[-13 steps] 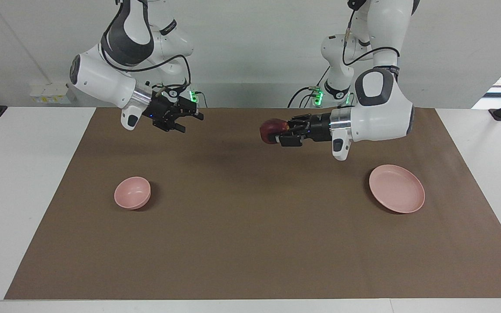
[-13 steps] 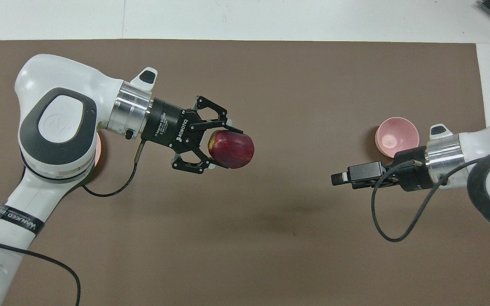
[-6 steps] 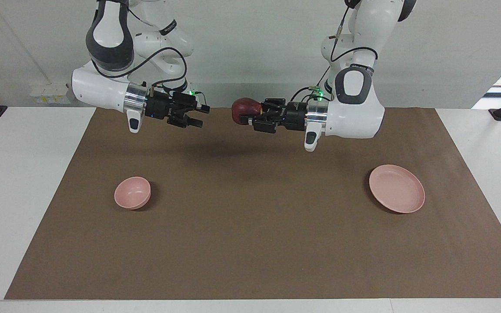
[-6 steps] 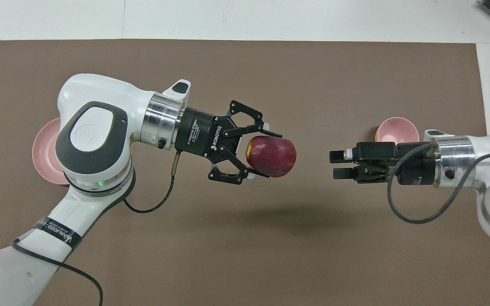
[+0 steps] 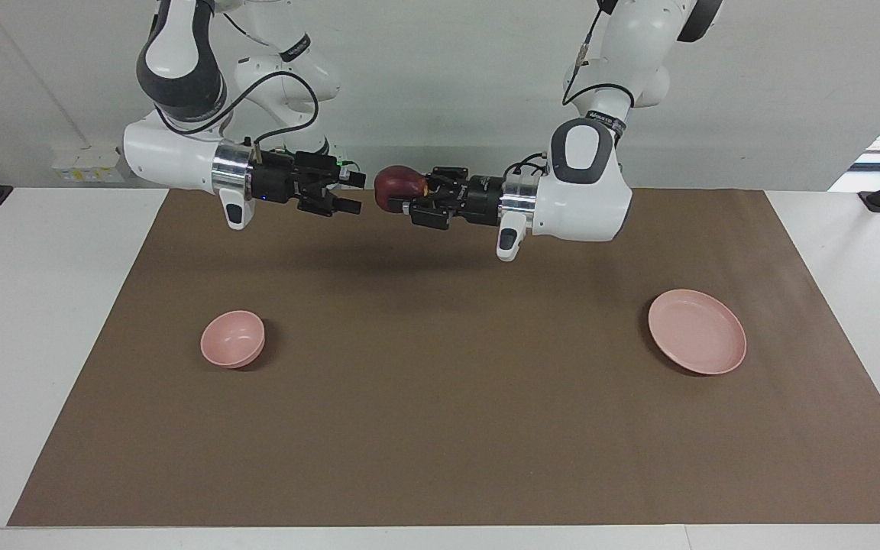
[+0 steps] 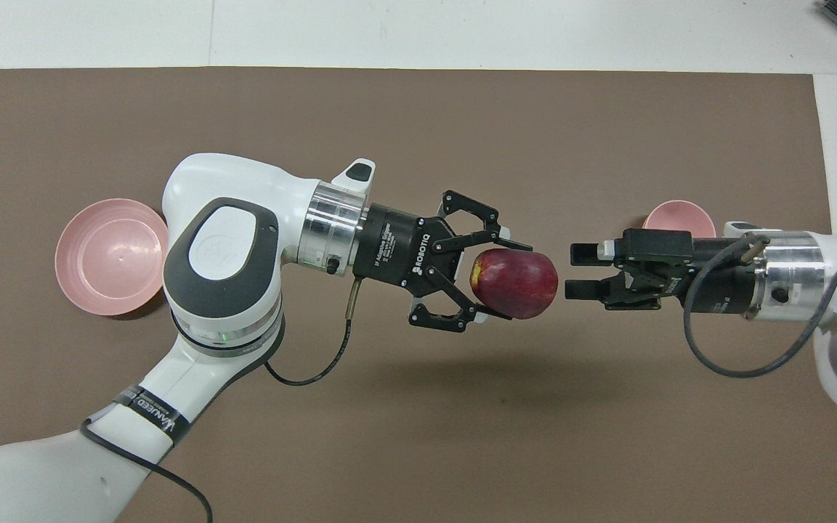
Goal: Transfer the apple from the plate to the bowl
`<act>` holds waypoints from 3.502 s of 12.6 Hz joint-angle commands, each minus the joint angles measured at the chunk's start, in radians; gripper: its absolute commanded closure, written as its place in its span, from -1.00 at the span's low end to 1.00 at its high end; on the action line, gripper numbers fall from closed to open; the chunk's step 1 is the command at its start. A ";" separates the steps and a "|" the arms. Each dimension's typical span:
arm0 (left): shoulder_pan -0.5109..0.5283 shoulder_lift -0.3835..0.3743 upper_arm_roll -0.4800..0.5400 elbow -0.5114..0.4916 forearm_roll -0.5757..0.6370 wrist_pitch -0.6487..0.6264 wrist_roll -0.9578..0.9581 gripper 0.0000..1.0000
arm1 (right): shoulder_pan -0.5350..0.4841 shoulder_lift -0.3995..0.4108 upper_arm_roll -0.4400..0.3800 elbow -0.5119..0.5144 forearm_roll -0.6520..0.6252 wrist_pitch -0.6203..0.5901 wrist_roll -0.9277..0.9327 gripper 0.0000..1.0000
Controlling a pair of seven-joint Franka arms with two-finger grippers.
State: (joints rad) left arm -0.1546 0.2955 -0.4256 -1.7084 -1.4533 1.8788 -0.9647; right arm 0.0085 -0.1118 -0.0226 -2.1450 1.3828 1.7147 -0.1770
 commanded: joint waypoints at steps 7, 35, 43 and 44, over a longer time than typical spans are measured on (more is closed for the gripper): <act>-0.089 -0.009 -0.030 0.004 -0.045 0.186 -0.009 1.00 | -0.001 -0.063 0.001 -0.064 0.016 -0.009 0.005 -1.00; 0.165 -0.013 -0.015 0.009 1.071 0.068 0.216 -1.00 | -0.021 0.038 0.000 0.023 -0.715 0.149 0.068 1.00; 0.375 -0.016 -0.007 0.009 1.249 0.083 0.608 -1.00 | -0.007 0.207 0.001 0.169 -1.379 0.399 0.074 1.00; 0.377 -0.021 -0.005 0.010 1.278 0.083 0.657 -1.00 | -0.016 0.236 0.001 0.178 -1.415 0.430 0.033 1.00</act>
State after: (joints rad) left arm 0.2170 0.2959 -0.4272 -1.6960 -0.2360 1.9680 -0.3833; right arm 0.0053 0.0560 -0.0267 -2.0249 0.0414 2.1140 -0.0950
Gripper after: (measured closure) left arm 0.000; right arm 0.176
